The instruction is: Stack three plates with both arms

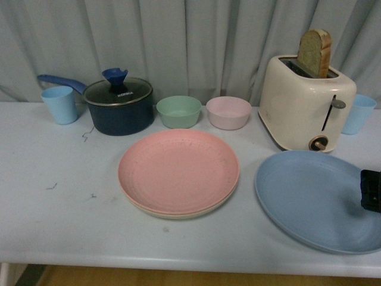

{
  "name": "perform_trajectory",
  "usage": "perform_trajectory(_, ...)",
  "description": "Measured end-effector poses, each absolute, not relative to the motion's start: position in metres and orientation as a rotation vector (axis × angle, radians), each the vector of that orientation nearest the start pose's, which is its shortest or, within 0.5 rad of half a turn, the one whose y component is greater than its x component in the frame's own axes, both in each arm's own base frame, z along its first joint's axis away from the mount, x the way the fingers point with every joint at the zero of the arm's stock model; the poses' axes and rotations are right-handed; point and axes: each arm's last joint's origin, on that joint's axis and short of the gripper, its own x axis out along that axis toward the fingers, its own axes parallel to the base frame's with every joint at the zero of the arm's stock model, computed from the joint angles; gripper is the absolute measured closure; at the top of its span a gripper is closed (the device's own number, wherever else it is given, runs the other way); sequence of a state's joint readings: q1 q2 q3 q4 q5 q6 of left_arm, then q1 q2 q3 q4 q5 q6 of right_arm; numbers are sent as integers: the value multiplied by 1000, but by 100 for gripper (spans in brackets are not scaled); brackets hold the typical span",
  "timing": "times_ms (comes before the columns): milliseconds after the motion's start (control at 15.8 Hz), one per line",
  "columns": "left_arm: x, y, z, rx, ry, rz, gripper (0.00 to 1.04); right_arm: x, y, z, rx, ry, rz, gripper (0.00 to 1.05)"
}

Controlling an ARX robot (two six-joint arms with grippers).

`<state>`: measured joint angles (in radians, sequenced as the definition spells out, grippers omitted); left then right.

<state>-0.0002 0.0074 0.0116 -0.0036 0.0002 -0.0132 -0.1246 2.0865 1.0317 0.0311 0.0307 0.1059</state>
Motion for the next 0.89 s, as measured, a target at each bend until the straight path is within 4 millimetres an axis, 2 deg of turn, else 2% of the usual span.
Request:
perform_trajectory(507, 97, 0, 167, -13, -1, 0, 7, 372, -47, 68, 140, 1002, -170, 91)
perform_trajectory(570, 97, 0, 167, -13, -1, 0, 7, 372, -46, 74, 149, 978, -152, 99)
perform_trajectory(634, 97, 0, 167, -13, -1, 0, 7, 371, -46, 85, 155, 945, -133, 102)
perform_trajectory(697, 97, 0, 167, -13, -1, 0, 7, 362, -48, 101, 144, 894, -106, 102)
perform_trajectory(887, 97, 0, 167, -13, -1, 0, 7, 341, -54, 126, 119, 850, -64, 102)
